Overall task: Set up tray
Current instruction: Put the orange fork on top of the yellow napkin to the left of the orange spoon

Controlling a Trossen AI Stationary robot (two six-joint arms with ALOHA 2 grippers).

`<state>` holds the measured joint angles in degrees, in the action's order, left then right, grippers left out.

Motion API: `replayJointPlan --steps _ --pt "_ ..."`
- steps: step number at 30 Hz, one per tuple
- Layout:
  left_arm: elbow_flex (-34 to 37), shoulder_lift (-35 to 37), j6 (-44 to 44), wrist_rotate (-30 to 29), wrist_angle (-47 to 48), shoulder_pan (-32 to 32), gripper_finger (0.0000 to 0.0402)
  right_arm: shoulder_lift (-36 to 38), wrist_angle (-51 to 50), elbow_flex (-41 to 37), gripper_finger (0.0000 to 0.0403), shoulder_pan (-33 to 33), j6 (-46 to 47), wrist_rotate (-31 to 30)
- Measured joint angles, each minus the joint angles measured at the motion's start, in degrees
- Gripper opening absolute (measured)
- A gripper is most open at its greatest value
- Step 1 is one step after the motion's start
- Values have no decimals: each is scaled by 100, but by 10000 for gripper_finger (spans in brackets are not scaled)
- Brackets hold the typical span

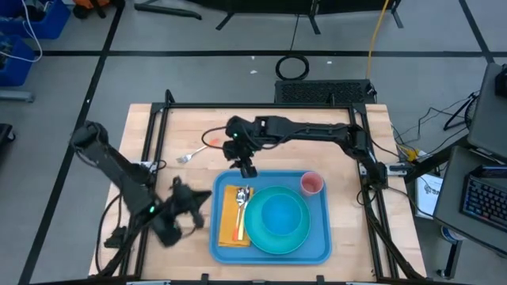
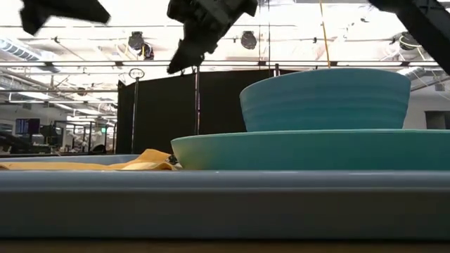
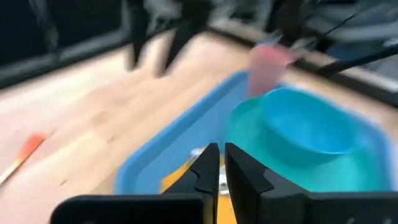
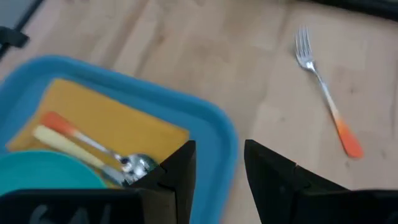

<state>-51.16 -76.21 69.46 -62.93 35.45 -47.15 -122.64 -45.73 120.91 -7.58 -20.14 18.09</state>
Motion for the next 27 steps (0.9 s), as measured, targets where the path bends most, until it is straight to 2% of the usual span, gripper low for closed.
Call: replayJointPlan --steps 3,7,9,14,19,24,27 --pt "2 391 120 502 687 496 31 337 140 -568 125 136 155 1" --pt "2 797 474 547 1369 828 31 940 875 -1770 125 306 300 2" --pt "-4 933 394 700 1506 1147 31 1352 1619 -2479 125 395 386 1" --pt "-2 1010 -428 2052 1564 2280 43 2402 3318 -4079 125 596 700 8" --pt "-2 1008 -1462 3147 1588 3492 112 3243 4189 -5154 125 838 893 -24" --pt "-2 1006 -2496 4096 1563 4776 192 3707 4700 -5844 125 1290 749 -694" --pt "-2 1002 -3180 4820 1547 5466 219 4039 5195 -6285 125 1437 827 -726"
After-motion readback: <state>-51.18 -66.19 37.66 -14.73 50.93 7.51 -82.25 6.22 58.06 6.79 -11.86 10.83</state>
